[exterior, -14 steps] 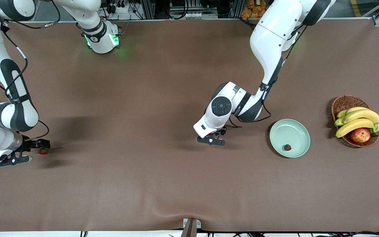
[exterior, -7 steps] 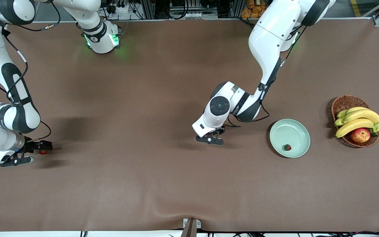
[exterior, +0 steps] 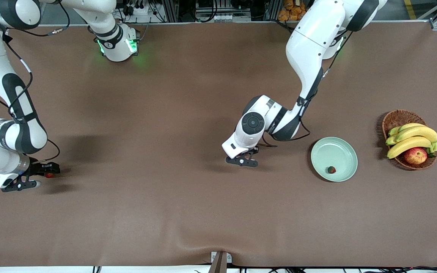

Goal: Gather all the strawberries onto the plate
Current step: 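Grasp the middle strawberry with the left gripper while the right gripper grasps the last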

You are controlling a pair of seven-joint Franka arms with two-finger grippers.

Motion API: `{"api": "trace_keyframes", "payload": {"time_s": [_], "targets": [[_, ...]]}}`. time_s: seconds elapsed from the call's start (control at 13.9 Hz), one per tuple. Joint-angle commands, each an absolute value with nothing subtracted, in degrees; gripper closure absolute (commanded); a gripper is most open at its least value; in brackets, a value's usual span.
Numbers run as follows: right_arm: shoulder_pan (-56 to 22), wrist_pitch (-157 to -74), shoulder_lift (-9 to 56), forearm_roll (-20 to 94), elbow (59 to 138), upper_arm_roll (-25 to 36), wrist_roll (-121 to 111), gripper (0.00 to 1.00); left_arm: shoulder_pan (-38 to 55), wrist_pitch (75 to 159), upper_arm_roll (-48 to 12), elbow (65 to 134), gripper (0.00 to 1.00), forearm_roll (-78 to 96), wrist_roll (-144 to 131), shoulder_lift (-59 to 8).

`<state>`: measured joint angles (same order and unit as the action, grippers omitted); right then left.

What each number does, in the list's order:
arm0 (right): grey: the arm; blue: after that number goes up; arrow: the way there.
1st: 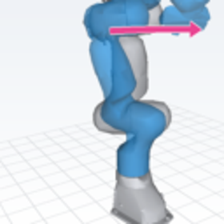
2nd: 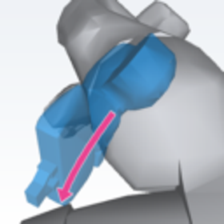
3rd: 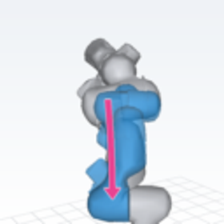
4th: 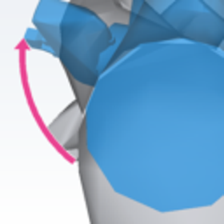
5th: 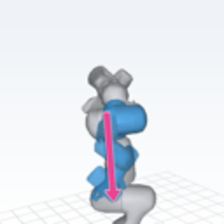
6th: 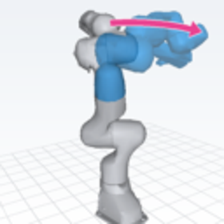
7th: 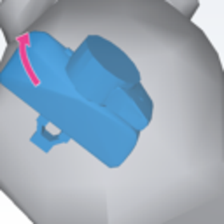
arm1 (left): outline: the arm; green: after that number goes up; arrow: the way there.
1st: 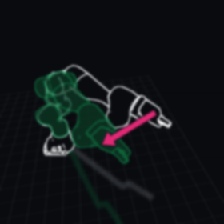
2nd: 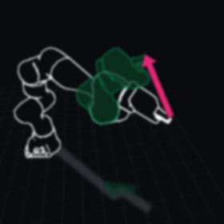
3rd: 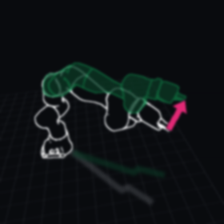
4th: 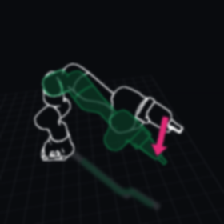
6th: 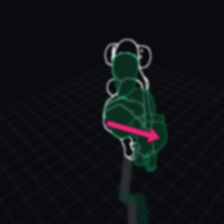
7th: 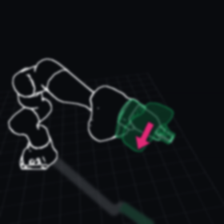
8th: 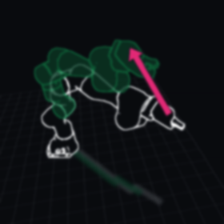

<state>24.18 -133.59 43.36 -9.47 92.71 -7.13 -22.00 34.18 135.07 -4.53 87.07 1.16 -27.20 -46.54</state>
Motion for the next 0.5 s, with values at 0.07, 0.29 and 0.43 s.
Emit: {"api": "trace_keyframes", "payload": {"time_s": [0.07,0.29,0.43], "targets": [[25.22,-133.59,44.38,-8.88,91.41,-8.0,-23.03,1.0,34.02,135.27,-3.96,86.13,0.84,0.09,-27.78,-44.84],[25.22,-133.51,44.3,-8.79,91.06,-8.09,-25.48,1.0,31.82,131.77,-3.87,86.57,0.84,0.0,-27.69,-42.02],[25.05,-133.42,43.77,-8.88,90.97,-8.09,-26.8,1.0,29.55,129.12,-3.87,87.44,0.84,-0.09,-27.16,-39.91]]}}
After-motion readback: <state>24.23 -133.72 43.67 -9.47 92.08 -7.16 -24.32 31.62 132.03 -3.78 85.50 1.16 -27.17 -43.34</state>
